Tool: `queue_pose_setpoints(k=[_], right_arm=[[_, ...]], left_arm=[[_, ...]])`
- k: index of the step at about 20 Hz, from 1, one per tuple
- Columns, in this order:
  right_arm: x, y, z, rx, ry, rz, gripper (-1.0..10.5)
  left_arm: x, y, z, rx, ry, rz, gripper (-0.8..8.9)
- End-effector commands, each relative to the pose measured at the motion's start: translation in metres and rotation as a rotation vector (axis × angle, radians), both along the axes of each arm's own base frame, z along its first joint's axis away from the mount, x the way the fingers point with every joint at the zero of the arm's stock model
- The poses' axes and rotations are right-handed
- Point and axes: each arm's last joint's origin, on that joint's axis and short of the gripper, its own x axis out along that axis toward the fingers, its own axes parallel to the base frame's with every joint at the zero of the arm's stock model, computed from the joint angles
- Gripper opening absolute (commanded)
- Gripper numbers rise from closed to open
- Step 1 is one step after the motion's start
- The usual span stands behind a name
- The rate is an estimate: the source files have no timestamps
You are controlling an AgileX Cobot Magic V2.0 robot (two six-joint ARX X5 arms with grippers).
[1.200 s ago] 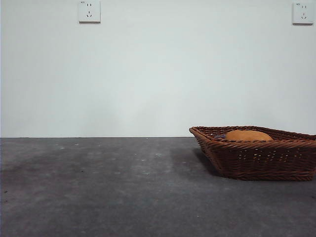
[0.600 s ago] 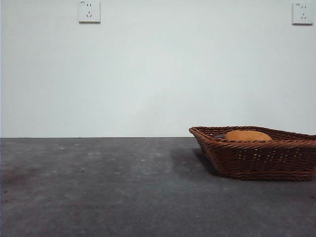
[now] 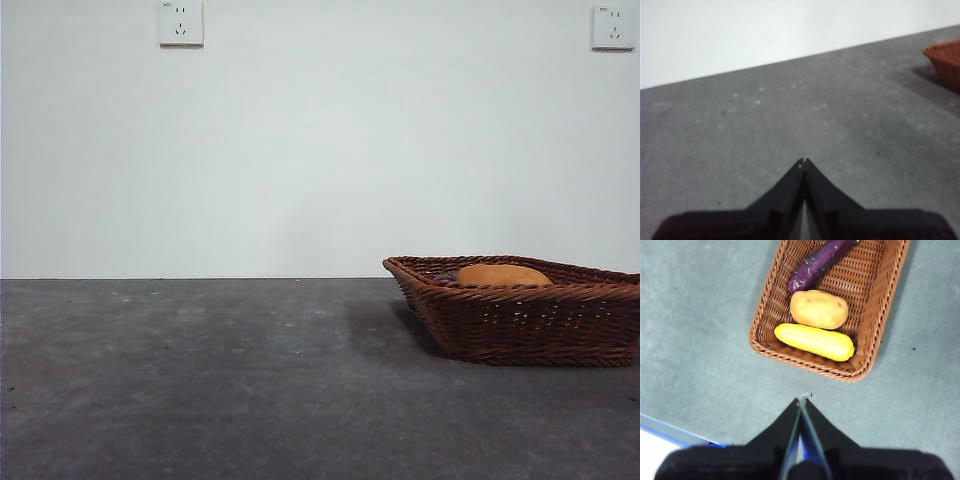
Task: Help me put the vegetables on the table into the basket
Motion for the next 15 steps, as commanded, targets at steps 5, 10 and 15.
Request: queue_pose_setpoints(k=[5,10,15], right_arm=[[0.0010,0.0003,-0.0003,-0.002,-0.001,-0.002,0.0],[0.0010,0.0003,-0.0003,-0.002,-0.002,-0.003,0.0],[0.0010,0.0002,-0.0003,-0.003,-0.002,-0.003,0.0]], left_arm=[[-0.0007,0.0001,-0.0109,-0.030,0.086,0.004,-0.03],[-0.0003,0.0001,-0.0115,-0.039,0.096,0.006,-0.03],[0.0001,0.0001,-0.0121,-0.039,0.105,0.006,-0.03]])
